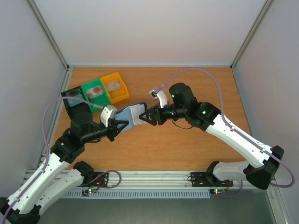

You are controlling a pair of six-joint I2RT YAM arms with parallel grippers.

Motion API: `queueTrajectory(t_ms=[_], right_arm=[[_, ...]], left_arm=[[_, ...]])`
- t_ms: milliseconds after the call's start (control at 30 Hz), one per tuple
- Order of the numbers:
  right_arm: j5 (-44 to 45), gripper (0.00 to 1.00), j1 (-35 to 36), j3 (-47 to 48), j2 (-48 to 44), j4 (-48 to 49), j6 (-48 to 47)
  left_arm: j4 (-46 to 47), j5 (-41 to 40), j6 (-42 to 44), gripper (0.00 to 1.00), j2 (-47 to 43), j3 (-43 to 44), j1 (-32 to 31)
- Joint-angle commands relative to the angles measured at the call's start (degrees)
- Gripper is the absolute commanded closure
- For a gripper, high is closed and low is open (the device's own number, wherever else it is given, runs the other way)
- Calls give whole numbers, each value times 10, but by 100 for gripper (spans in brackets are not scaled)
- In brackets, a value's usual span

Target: Take the credit cards out of the card holder

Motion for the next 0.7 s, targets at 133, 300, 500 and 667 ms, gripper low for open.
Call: queueTrajectory(t_ms=[133, 300, 500, 667], right_arm=[[21, 33, -2, 4, -15, -28, -13], [7, 41, -2, 6, -4, -10, -11], [4, 40, -2, 6, 3, -13, -12], [-19, 43, -1, 8, 11, -2, -10]], left_arm=[[39, 10, 0, 100, -7, -2, -2], [38, 9, -1, 100, -7, -1, -2], [41, 10, -2, 100, -8, -4, -2], [42, 10, -1, 100, -7, -4, -2]])
